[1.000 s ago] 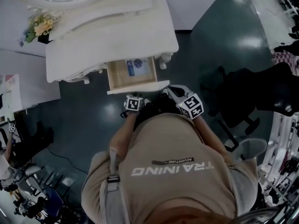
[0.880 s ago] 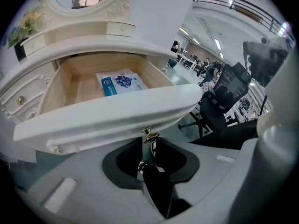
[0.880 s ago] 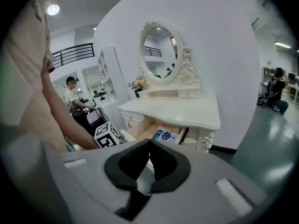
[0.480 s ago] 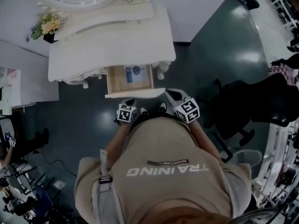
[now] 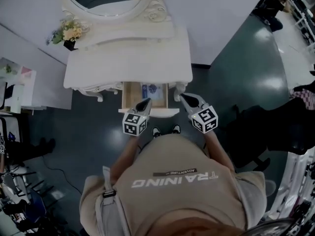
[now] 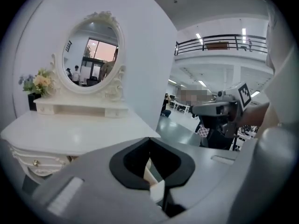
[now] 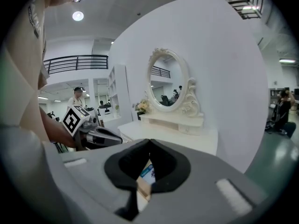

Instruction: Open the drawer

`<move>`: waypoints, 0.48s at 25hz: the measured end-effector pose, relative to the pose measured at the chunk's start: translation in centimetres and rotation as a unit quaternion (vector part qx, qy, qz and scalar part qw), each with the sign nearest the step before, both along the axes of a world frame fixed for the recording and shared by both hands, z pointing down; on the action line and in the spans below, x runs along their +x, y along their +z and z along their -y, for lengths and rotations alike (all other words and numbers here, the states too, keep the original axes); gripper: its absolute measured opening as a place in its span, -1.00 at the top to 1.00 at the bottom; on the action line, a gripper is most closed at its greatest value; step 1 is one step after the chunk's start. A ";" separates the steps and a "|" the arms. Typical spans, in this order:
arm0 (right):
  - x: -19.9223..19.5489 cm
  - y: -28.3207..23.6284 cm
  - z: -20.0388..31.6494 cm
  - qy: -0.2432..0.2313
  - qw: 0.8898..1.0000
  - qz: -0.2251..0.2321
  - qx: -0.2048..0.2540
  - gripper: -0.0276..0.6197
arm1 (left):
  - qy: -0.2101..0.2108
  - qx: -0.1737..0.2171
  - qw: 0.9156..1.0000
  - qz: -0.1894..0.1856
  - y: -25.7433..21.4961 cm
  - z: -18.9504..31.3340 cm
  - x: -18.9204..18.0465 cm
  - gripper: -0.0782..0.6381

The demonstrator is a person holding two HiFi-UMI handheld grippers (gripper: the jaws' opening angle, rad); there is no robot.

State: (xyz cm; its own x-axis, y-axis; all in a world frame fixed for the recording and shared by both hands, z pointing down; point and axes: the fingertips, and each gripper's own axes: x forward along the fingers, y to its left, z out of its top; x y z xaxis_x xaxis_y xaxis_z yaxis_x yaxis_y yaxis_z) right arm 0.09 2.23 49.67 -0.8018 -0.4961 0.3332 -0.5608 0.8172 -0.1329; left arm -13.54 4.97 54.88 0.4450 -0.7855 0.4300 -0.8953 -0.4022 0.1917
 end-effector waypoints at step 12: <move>-1.1 -7.7 1.9 -0.018 0.996 0.019 0.091 0.91 | -0.031 0.142 0.989 0.003 -13.3 1.7 -1.2 0.76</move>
